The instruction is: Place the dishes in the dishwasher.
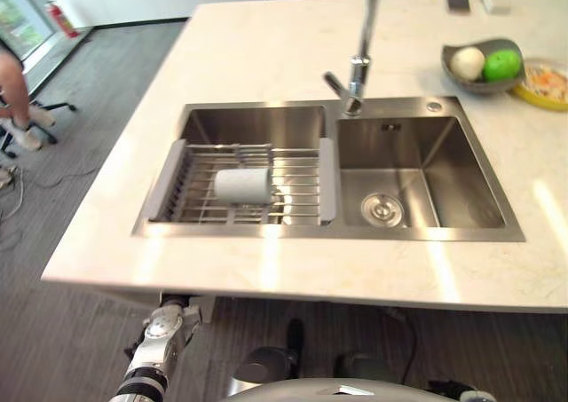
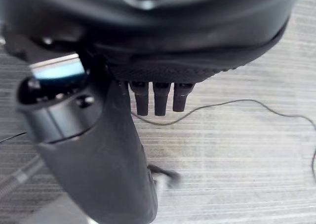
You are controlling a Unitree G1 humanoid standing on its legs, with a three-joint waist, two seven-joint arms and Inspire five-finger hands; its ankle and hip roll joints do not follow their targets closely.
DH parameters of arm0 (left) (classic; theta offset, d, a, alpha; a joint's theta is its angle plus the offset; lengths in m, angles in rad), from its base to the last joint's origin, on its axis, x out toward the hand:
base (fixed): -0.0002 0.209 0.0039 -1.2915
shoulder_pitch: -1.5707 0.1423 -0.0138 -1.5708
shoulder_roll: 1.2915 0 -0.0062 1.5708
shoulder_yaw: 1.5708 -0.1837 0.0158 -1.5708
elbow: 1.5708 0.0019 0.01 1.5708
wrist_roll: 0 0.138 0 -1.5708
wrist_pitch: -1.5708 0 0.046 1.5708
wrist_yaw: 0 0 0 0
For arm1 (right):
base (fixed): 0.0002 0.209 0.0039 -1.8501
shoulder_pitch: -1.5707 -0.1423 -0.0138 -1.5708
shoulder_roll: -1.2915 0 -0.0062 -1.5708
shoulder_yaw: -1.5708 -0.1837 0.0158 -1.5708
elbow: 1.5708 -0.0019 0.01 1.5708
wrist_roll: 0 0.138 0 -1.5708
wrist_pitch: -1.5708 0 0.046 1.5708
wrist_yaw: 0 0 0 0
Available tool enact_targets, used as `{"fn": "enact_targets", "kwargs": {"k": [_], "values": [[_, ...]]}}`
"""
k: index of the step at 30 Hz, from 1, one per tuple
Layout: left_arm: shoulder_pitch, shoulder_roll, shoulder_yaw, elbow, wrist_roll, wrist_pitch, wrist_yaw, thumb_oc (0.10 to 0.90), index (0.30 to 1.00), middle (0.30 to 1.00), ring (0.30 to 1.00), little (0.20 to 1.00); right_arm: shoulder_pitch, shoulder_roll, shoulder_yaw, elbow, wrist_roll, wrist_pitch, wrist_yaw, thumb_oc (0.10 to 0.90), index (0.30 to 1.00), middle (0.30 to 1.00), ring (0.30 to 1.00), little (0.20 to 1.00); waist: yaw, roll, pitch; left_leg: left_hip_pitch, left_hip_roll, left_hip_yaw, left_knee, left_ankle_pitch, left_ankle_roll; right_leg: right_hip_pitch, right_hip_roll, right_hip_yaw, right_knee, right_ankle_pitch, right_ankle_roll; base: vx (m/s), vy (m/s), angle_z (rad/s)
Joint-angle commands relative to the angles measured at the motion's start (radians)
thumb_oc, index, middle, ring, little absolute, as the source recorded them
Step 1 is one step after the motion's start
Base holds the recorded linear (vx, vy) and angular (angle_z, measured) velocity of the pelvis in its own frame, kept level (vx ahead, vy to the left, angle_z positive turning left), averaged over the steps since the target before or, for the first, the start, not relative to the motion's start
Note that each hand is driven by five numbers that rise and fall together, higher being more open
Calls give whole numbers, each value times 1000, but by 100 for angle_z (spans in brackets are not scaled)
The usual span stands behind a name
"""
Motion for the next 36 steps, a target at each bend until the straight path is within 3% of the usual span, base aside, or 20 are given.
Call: {"fn": "enact_targets", "kwargs": {"k": [1,5,18,26,31,32,33,34,35,36], "values": [[-145,47,14,-131,30,-101,-12,800,900,900,900,900,-52,-62,-4,-4,-9,-19,-4,800,900,900,900,900,36,-28,-9,26,30,17,61,-79,-78,208,33,-85,-266,204,-3,119,-194,71],[-115,37,6,-146,29,-97,-41,800,900,900,900,900,-34,-57,-17,2,2,-21,0,800,900,900,900,900,39,-42,-23,45,40,-2,51,-89,-92,274,46,-109,-345,198,-18,97,-162,33],[-91,6,-54,-118,35,-73,-79,800,900,900,900,900,36,-38,-34,17,29,-24,-6,800,900,900,900,900,25,-44,-28,40,53,-48,72,-84,-129,341,73,-164,-427,188,-53,2,-81,10],[-74,-4,-65,-123,19,-73,-90,800,900,900,900,900,36,-45,-37,0,43,-31,-11,800,900,900,900,900,27,-40,-30,34,57,-52,77,-81,-138,353,76,-177,-457,200,-52,-12,-15,1],[-61,2,-98,-124,-6,-71,-99,800,900,900,900,900,30,-40,-30,-12,57,-33,-21,800,900,900,900,900,29,-25,-32,10,76,-70,64,-39,-159,352,90,-193,-478,207,-62,-102,-45,12],[-78,3,-113,-136,-7,-74,-97,800,900,900,900,900,30,-44,-41,-26,71,-35,-30,800,900,900,900,900,18,-25,-10,-66,93,-31,78,4,-173,337,72,-225,-483,211,-62,-341,14,46],[-99,1,-129,-141,13,-74,-102,800,900,900,900,900,32,-44,-60,-24,80,-36,-36,800,900,900,900,900,-13,-31,-5,-85,145,141,108,-2,-175,319,45,-276,-485,217,-56,-341,14,46],[-99,1,-129,-141,13,-74,-102,800,900,900,900,900,32,-44,-60,-24,80,-36,-36,800,900,900,900,900,-13,-31,-5,-85,145,141,108,-2,-175,319,45,-276,-485,217,-56,-186,28,155],[-112,-8,-149,-143,28,-72,-107,800,900,900,900,900,51,-43,-79,-21,91,-37,-39,800,900,900,900,900,-46,-34,-16,-69,212,287,128,-10,-195,322,28,-326,-502,211,-46,-109,56,191],[-117,-14,-156,-146,26,-76,-107,800,900,900,900,900,60,-44,-85,-18,95,-37,-37,800,900,900,900,900,-57,-28,-10,-51,237,319,139,-14,-198,319,22,-346,-499,221,-54,-109,56,191]]}}
